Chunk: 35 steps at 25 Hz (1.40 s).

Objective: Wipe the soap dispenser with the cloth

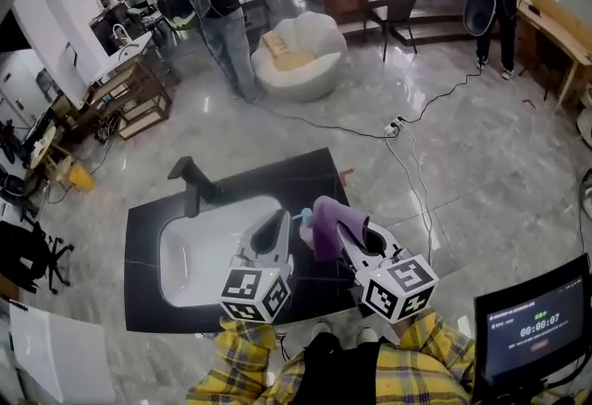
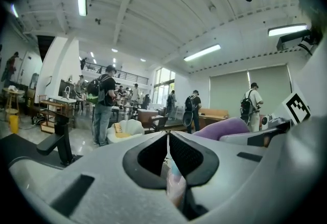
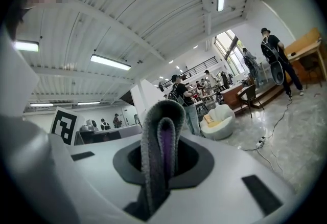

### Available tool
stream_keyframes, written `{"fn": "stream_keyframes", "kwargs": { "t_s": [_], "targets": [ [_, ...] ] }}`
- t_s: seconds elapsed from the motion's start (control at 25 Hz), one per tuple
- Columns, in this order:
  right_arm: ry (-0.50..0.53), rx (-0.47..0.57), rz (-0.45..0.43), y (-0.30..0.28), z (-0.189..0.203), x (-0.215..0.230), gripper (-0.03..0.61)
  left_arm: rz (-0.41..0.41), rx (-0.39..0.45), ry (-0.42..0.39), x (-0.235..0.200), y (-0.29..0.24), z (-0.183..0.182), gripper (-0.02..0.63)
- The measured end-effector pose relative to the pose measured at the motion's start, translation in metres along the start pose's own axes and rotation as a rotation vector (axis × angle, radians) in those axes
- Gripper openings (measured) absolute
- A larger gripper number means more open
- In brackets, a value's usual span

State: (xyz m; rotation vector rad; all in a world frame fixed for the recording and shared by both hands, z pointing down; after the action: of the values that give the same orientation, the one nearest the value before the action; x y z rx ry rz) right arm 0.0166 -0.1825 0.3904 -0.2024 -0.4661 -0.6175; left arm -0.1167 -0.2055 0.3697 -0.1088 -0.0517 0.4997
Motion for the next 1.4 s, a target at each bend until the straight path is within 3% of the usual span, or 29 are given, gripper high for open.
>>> {"fn": "stream_keyframes", "kwargs": {
  "t_s": [0.56,1.4],
  "targets": [
    [-0.016,0.01,0.041,-0.015,0.005,-0.001,0.043,0.16,-0.046,-0.007,0.007,-0.034,0.012,0.008],
    [-0.006,-0.078,0.125,-0.027,0.05,0.012,0.043,0.191,-0.021,0.018,0.01,-0.031,0.009,0.008]
  ]
}}
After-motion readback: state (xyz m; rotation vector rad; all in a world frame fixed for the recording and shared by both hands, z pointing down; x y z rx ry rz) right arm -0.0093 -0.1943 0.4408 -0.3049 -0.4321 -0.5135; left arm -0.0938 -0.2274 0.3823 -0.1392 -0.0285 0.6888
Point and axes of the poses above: the fingertips, and each gripper's own axes: y backward along the fingers, x to its right, z out of its underside, the point moved 3 cm from there along y, backward along the fingers, and after that the axes turned 6 degrees about -y, right-handed, at the moved point
